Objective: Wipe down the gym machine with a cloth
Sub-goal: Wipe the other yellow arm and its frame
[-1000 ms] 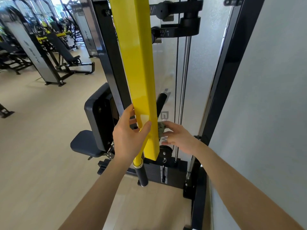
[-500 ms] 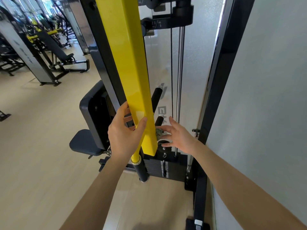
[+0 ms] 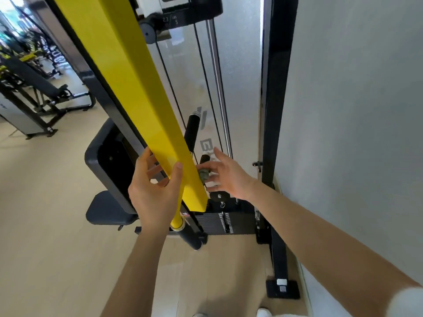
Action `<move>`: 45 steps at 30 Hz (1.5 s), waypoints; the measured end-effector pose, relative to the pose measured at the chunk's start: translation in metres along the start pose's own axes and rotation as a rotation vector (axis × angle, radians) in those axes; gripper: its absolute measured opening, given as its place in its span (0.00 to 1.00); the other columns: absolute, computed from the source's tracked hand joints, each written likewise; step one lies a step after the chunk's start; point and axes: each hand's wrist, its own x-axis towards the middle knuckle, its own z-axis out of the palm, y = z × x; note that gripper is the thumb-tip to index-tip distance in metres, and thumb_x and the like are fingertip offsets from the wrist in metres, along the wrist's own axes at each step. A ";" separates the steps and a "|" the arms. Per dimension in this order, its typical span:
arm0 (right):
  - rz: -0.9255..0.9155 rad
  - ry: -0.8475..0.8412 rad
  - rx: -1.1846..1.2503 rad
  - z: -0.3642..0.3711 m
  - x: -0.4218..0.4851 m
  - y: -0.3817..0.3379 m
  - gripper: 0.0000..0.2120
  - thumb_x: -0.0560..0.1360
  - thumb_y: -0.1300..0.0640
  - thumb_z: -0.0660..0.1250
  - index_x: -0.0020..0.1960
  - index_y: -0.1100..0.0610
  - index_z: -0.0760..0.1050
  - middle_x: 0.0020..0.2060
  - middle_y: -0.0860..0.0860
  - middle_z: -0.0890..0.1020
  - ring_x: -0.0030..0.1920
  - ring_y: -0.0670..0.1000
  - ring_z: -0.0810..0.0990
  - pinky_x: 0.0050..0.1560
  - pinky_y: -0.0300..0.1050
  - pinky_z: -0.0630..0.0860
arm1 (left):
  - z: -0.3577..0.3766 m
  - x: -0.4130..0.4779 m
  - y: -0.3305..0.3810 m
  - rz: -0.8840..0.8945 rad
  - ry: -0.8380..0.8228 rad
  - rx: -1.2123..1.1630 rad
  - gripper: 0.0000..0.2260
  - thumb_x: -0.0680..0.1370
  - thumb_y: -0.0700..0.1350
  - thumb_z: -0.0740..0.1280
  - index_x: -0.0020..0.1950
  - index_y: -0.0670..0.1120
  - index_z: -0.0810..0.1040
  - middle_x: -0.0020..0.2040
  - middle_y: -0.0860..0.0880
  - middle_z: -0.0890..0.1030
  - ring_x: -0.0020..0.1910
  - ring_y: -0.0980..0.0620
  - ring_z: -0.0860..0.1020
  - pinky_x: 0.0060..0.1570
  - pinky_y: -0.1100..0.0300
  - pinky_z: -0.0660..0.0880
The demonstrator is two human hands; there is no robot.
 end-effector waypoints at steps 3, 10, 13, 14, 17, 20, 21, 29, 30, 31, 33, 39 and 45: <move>0.064 0.022 0.007 -0.009 0.001 0.003 0.39 0.78 0.28 0.47 0.65 0.57 0.80 0.66 0.61 0.78 0.67 0.63 0.76 0.72 0.62 0.67 | 0.000 0.000 -0.001 0.016 0.000 0.020 0.27 0.76 0.52 0.74 0.73 0.48 0.72 0.62 0.51 0.81 0.58 0.53 0.81 0.47 0.71 0.77; 0.153 -0.138 0.194 -0.024 0.007 -0.038 0.44 0.75 0.24 0.48 0.72 0.57 0.74 0.70 0.61 0.75 0.72 0.66 0.71 0.70 0.64 0.68 | 0.001 0.001 -0.003 0.011 0.003 0.034 0.27 0.76 0.52 0.74 0.73 0.47 0.72 0.60 0.52 0.81 0.55 0.55 0.81 0.47 0.61 0.82; 0.162 -0.145 0.148 -0.022 0.005 -0.026 0.42 0.76 0.25 0.48 0.73 0.55 0.73 0.70 0.59 0.76 0.71 0.63 0.72 0.72 0.66 0.66 | 0.001 0.001 -0.001 0.011 0.007 0.026 0.27 0.76 0.52 0.74 0.73 0.47 0.72 0.59 0.55 0.80 0.52 0.61 0.80 0.45 0.65 0.80; 0.168 -0.137 0.132 -0.022 0.004 -0.020 0.41 0.77 0.26 0.48 0.72 0.56 0.73 0.69 0.58 0.77 0.71 0.62 0.73 0.73 0.66 0.65 | 0.001 0.001 -0.001 0.005 0.005 0.022 0.27 0.76 0.52 0.74 0.73 0.47 0.72 0.59 0.54 0.80 0.52 0.59 0.81 0.45 0.65 0.80; 0.160 -0.109 0.068 -0.021 0.002 -0.011 0.40 0.78 0.28 0.46 0.71 0.57 0.74 0.65 0.59 0.80 0.68 0.62 0.75 0.74 0.67 0.64 | 0.002 -0.001 -0.002 -0.010 0.005 0.023 0.28 0.76 0.53 0.74 0.73 0.47 0.73 0.59 0.52 0.81 0.54 0.54 0.82 0.46 0.62 0.81; 0.115 -0.122 0.103 -0.018 0.002 -0.022 0.40 0.78 0.27 0.48 0.69 0.57 0.77 0.66 0.60 0.79 0.68 0.63 0.75 0.73 0.65 0.66 | 0.002 -0.002 -0.002 -0.008 0.013 0.025 0.28 0.76 0.53 0.74 0.73 0.47 0.73 0.59 0.53 0.81 0.55 0.54 0.81 0.47 0.59 0.82; 0.094 -0.128 0.137 -0.016 0.001 -0.027 0.40 0.77 0.27 0.49 0.68 0.57 0.78 0.67 0.60 0.78 0.69 0.63 0.75 0.72 0.64 0.67 | 0.002 -0.002 -0.003 -0.010 0.013 0.023 0.27 0.76 0.53 0.74 0.72 0.47 0.73 0.59 0.52 0.81 0.55 0.53 0.81 0.47 0.59 0.82; 0.044 -0.017 0.178 -0.015 -0.010 -0.001 0.34 0.79 0.33 0.56 0.65 0.60 0.78 0.62 0.62 0.80 0.68 0.66 0.75 0.70 0.65 0.70 | 0.003 -0.003 -0.007 -0.017 0.012 0.017 0.26 0.75 0.55 0.73 0.71 0.49 0.74 0.58 0.53 0.82 0.55 0.52 0.82 0.46 0.60 0.82; 0.045 0.004 0.159 -0.017 -0.013 -0.003 0.33 0.79 0.34 0.56 0.65 0.61 0.79 0.62 0.62 0.80 0.66 0.66 0.76 0.70 0.65 0.70 | 0.003 -0.003 -0.007 -0.012 0.011 0.014 0.26 0.75 0.56 0.73 0.71 0.50 0.73 0.57 0.54 0.82 0.54 0.52 0.82 0.45 0.62 0.81; 0.039 0.019 0.140 -0.020 -0.016 -0.008 0.32 0.79 0.35 0.56 0.64 0.61 0.79 0.62 0.62 0.81 0.65 0.65 0.78 0.70 0.64 0.71 | 0.003 -0.004 -0.007 -0.008 0.009 0.012 0.27 0.75 0.56 0.73 0.71 0.51 0.73 0.57 0.55 0.81 0.54 0.53 0.82 0.44 0.65 0.79; -0.007 0.037 0.132 -0.022 -0.023 -0.029 0.31 0.79 0.36 0.57 0.63 0.61 0.80 0.60 0.61 0.81 0.62 0.63 0.80 0.69 0.63 0.72 | 0.003 -0.004 -0.008 -0.006 0.009 0.009 0.27 0.74 0.57 0.72 0.71 0.51 0.73 0.57 0.55 0.82 0.54 0.54 0.82 0.43 0.66 0.78; -0.162 -0.065 0.083 -0.004 -0.028 -0.099 0.32 0.80 0.34 0.53 0.68 0.56 0.78 0.67 0.60 0.77 0.68 0.63 0.76 0.70 0.62 0.71 | 0.003 0.000 -0.004 -0.002 0.011 0.034 0.29 0.73 0.61 0.70 0.70 0.50 0.75 0.57 0.54 0.83 0.53 0.56 0.81 0.49 0.55 0.83; -0.070 -0.129 -0.148 0.014 -0.026 -0.132 0.35 0.78 0.30 0.52 0.67 0.55 0.79 0.67 0.60 0.77 0.69 0.64 0.73 0.72 0.64 0.67 | -0.002 0.013 0.020 0.045 0.031 -0.037 0.30 0.72 0.59 0.74 0.72 0.53 0.72 0.58 0.59 0.80 0.55 0.63 0.79 0.51 0.67 0.79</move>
